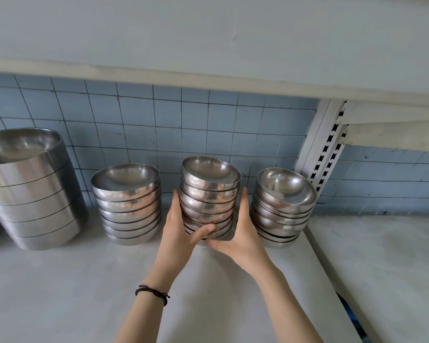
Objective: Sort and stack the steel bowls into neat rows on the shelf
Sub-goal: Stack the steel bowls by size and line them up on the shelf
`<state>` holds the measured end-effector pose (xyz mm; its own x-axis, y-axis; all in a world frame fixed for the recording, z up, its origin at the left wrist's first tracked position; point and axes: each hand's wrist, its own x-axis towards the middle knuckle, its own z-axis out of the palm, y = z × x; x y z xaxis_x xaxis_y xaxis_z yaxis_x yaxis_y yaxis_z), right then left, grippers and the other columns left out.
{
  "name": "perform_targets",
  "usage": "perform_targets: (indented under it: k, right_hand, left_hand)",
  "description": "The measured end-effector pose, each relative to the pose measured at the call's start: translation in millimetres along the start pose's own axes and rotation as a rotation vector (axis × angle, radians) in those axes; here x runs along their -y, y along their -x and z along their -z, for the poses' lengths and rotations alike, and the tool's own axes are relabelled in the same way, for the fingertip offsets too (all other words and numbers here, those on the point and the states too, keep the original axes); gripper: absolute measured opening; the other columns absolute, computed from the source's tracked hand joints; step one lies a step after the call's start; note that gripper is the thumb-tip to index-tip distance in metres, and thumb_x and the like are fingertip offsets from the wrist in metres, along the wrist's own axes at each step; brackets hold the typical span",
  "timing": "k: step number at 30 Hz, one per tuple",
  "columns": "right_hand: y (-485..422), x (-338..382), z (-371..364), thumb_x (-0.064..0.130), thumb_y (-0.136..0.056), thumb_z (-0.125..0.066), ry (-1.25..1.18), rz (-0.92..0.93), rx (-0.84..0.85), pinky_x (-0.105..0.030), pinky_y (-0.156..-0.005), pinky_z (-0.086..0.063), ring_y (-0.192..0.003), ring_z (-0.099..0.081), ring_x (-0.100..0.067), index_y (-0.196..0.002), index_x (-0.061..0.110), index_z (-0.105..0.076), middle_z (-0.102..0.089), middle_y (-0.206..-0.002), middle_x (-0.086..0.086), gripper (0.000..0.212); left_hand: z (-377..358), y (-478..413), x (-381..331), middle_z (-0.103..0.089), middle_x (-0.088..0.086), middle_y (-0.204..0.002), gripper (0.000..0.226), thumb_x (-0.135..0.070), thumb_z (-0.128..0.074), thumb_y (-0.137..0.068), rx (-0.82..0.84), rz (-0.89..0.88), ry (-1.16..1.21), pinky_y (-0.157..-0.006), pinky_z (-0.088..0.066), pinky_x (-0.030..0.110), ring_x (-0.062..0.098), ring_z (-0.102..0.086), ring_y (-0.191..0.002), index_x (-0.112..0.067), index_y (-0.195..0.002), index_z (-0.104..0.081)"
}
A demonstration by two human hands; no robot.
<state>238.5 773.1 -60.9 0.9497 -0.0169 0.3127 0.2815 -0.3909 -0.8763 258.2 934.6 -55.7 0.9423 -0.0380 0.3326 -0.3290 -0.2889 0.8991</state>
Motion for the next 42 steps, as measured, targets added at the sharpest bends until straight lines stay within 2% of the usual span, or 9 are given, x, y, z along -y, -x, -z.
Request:
perform_targets:
  k: [4, 12, 18, 21, 24, 31, 34, 37, 42]
  right_hand:
    - [0, 2, -10, 0.062, -0.053, -0.088, -0.015, -0.044, -0.064, 0.001, -0.092, -0.036, -0.126, -0.045, 0.015, -0.141, 0.062, 0.017, -0.043, -0.143, 0.033, 0.137]
    - [1, 2, -9, 0.057, -0.062, -0.084, 0.102, -0.002, -0.084, 0.007, -0.086, -0.031, -0.118, -0.035, 0.03, -0.14, 0.064, 0.017, -0.029, -0.129, 0.055, 0.128]
    - [1, 8, -6, 0.054, -0.067, -0.081, 0.162, -0.003, -0.07, 0.006, -0.084, -0.033, -0.111, -0.037, 0.032, -0.138, 0.065, 0.019, -0.036, -0.129, 0.045, 0.123]
    - [2, 10, -4, 0.056, -0.068, -0.081, 0.17, -0.002, -0.066, 0.007, -0.083, -0.033, -0.11, -0.037, 0.033, -0.137, 0.066, 0.019, -0.032, -0.124, 0.051, 0.122]
    - [2, 13, -2, 0.063, -0.065, -0.079, 0.174, 0.003, -0.059, 0.008, -0.083, -0.032, -0.11, -0.036, 0.034, -0.138, 0.065, 0.019, -0.033, -0.128, 0.048, 0.122]
    - [-1, 13, -2, 0.071, -0.062, -0.076, 0.184, 0.012, -0.079, 0.007, -0.08, -0.034, -0.106, -0.039, 0.034, -0.141, 0.061, 0.017, -0.035, -0.117, 0.059, 0.123]
    - [0, 12, -5, 0.072, -0.065, -0.073, 0.188, -0.003, -0.086, 0.005, -0.082, -0.035, -0.11, -0.042, 0.029, -0.141, 0.062, 0.017, -0.041, -0.13, 0.044, 0.118]
    - [2, 10, -10, 0.067, -0.07, -0.072, 0.208, -0.021, -0.107, -0.002, -0.086, -0.036, -0.113, -0.044, 0.021, -0.139, 0.065, 0.016, -0.046, -0.136, 0.031, 0.112]
    - [3, 7, -9, 0.06, -0.071, -0.077, 0.203, -0.002, -0.106, 0.008, -0.081, -0.032, -0.105, -0.036, 0.036, -0.138, 0.066, 0.015, -0.033, -0.123, 0.05, 0.114]
  left_hand:
    - [-1, 3, 0, -0.046, -0.01, -0.144, 0.107, -0.048, -0.08, -0.064, -0.011, -0.014, 0.047, -0.112, -0.036, 0.039, 0.007, -0.039, -0.136, -0.024, -0.15, -0.02]
    - [-6, 5, 2, -0.048, -0.007, -0.142, 0.094, -0.038, -0.079, -0.071, -0.017, -0.038, 0.117, -0.111, -0.037, 0.044, 0.013, -0.042, -0.134, -0.022, -0.147, -0.025]
    - [-4, 3, 5, -0.04, -0.003, -0.149, 0.101, -0.038, -0.079, -0.073, 0.021, -0.051, 0.118, -0.115, -0.032, 0.044, 0.015, -0.034, -0.14, -0.018, -0.151, -0.017]
    - [-1, 3, 5, -0.026, -0.027, -0.15, 0.108, -0.046, -0.078, -0.07, 0.02, -0.068, 0.073, -0.116, -0.026, 0.022, -0.002, -0.024, -0.142, -0.04, -0.149, -0.005]
    - [4, 3, 6, -0.019, -0.047, -0.139, 0.108, -0.051, -0.078, -0.066, 0.018, -0.119, 0.035, -0.1, -0.024, -0.002, -0.019, -0.025, -0.133, -0.057, -0.141, -0.001]
    - [3, 1, 7, -0.03, -0.043, -0.138, 0.104, -0.042, -0.08, -0.068, -0.022, -0.122, 0.045, -0.097, -0.029, -0.001, -0.017, -0.032, -0.13, -0.059, -0.141, -0.008]
    - [-2, 3, 8, -0.031, -0.035, -0.144, 0.103, -0.038, -0.08, -0.072, -0.048, -0.113, 0.046, -0.101, -0.032, 0.003, -0.011, -0.035, -0.132, -0.056, -0.144, -0.008]
    - [-6, 6, 10, -0.028, -0.047, -0.138, 0.103, -0.035, -0.08, -0.073, -0.082, -0.106, 0.064, -0.097, -0.029, -0.001, -0.018, -0.032, -0.13, -0.059, -0.141, -0.007]
    - [-5, 7, 13, -0.027, -0.048, -0.139, 0.103, -0.035, -0.081, -0.072, -0.081, -0.105, 0.089, -0.097, -0.03, -0.001, -0.017, -0.032, -0.13, -0.06, -0.14, -0.009]
